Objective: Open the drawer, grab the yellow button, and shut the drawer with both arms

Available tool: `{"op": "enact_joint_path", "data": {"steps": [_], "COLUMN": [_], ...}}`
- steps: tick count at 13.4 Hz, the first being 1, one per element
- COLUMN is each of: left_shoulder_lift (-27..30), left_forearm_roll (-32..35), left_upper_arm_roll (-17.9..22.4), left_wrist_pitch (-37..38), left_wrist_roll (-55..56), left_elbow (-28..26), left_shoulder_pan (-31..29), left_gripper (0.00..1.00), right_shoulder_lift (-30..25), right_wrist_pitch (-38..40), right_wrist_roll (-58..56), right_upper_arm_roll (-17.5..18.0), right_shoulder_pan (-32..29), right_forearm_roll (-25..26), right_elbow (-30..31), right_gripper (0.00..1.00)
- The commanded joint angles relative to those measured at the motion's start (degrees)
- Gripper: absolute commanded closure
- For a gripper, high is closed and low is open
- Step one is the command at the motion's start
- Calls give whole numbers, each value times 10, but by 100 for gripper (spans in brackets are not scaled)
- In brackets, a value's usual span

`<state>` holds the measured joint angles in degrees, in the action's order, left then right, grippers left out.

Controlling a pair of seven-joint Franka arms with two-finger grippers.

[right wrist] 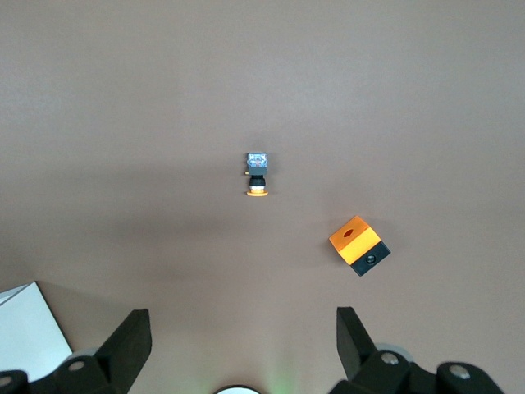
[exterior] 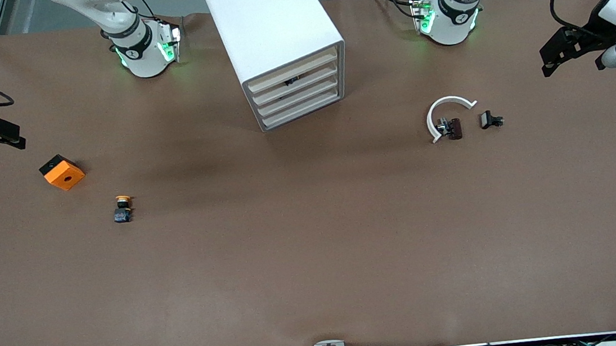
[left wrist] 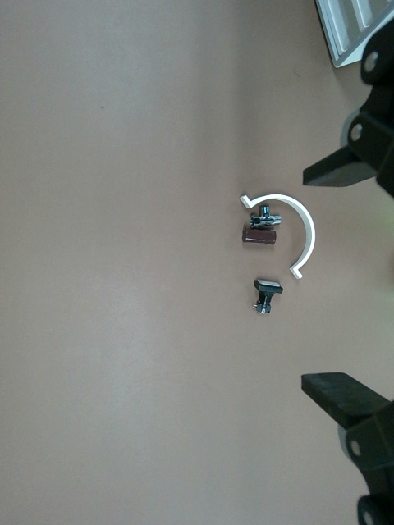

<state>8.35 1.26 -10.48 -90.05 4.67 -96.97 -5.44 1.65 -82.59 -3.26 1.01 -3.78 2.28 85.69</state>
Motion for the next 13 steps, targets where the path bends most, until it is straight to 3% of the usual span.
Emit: {"op": "enact_joint_path", "data": {"steps": [1,13], "left_shoulder_lift": [-18,-28], "left_forearm_roll": [-9,-8], "left_upper_arm_roll": [5,7], "left_wrist_pitch": [0,17], "left_wrist_roll": [-1,2], "left_elbow": [26,41], "left_shoulder_pan": [-1,-3], "left_gripper": [0,0], "right_shoulder_lift": [12,14], "right_wrist_pitch": [17,13], "right_wrist_roll": [6,9], "right_upper_arm_roll": [-5,-4], "right_shoulder_pan": [-10,-11], "right_forearm_roll": [-7,-15], "right_elbow": [-36,-38], "right_gripper": [0,0]}}
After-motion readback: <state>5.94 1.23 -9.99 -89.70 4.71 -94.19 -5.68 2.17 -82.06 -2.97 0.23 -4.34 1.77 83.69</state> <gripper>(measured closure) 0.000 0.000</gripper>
